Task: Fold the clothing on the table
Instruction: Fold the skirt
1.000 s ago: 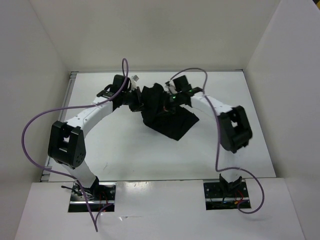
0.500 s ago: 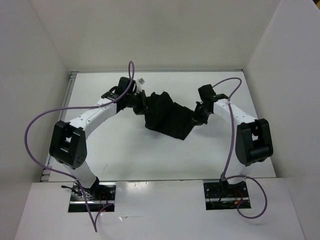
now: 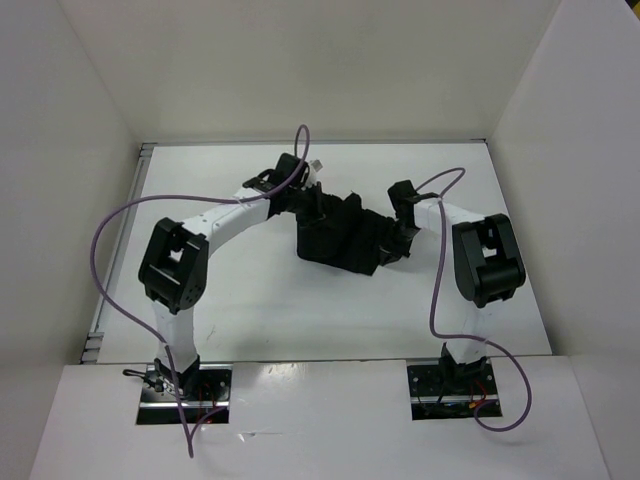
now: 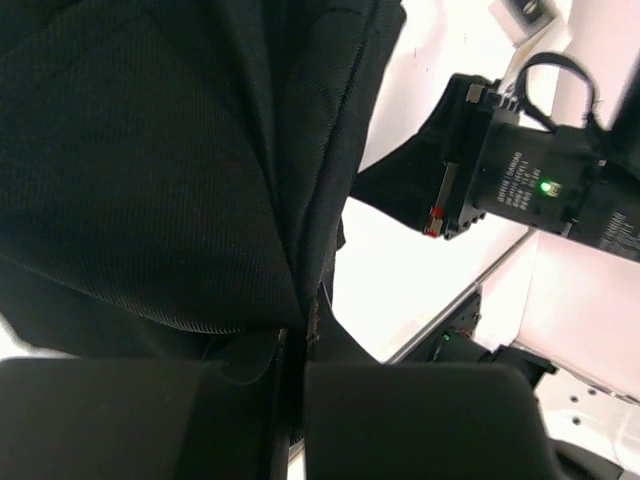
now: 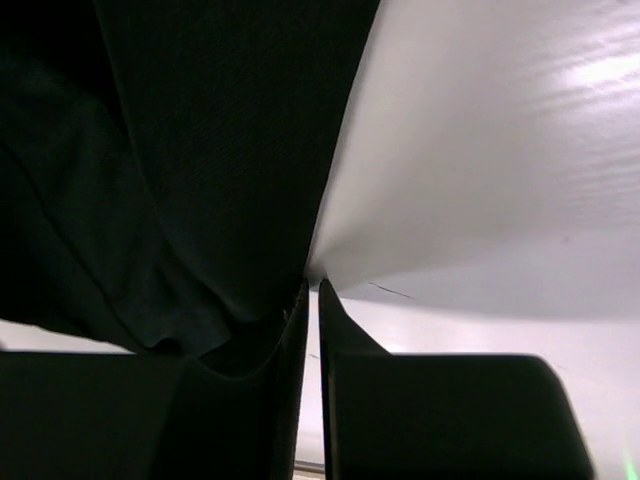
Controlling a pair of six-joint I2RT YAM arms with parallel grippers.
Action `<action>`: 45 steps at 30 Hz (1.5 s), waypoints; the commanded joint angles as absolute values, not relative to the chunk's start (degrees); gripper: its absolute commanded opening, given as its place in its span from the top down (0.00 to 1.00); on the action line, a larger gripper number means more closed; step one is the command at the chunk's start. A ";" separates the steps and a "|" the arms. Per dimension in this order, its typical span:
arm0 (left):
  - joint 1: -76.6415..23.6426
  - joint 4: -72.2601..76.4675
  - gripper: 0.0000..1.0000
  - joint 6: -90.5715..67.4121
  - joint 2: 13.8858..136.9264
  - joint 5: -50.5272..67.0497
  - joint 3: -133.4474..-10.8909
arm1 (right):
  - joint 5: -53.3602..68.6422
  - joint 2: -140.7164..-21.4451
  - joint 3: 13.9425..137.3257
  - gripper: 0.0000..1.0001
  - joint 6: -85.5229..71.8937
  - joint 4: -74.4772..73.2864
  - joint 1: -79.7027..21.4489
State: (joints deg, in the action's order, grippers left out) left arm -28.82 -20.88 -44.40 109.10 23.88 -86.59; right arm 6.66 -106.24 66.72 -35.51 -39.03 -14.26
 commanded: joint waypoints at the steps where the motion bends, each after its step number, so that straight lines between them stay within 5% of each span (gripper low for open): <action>1: -31.37 -19.25 1.00 -45.44 112.23 23.38 -90.78 | 9.22 -108.01 66.27 0.88 -35.07 -33.49 -14.59; 10: -34.80 -19.86 0.94 -46.49 116.01 23.38 -94.92 | 14.59 -111.27 68.64 0.89 -35.60 -30.41 -15.64; 12: -34.80 -18.73 0.82 -47.80 116.63 23.38 -95.54 | 15.12 -111.27 68.64 0.89 -35.60 -30.41 -16.17; 13: -34.80 -17.76 0.54 -48.33 117.24 23.38 -95.54 | 15.12 -111.27 68.64 0.89 -35.60 -30.41 -16.17; 17: -34.80 -13.10 0.30 -51.14 119.53 26.37 -100.97 | 13.98 -108.12 68.64 0.89 -36.20 -31.64 -16.17; 23: -34.80 -13.44 0.29 -51.24 115.59 25.41 -103.45 | 4.50 -93.83 66.53 0.89 -38.93 -40.24 -15.64; 28: -31.30 -17.74 0.27 -46.93 104.43 17.50 -93.90 | -3.60 -80.88 69.69 0.89 -40.43 -49.03 -15.64; 31: -29.80 -18.80 0.27 -44.66 100.47 11.97 -88.79 | -1.08 -76.65 72.50 0.78 -39.73 -50.54 -15.64; 45: -26.46 -18.81 0.27 -43.59 100.63 12.74 -80.07 | 22.85 -99.04 79.19 0.81 -34.28 -33.49 -16.79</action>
State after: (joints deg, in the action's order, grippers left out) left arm -26.41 -19.53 -44.97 101.80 12.49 -80.73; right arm 17.89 -97.32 78.04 -36.18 -38.59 -16.21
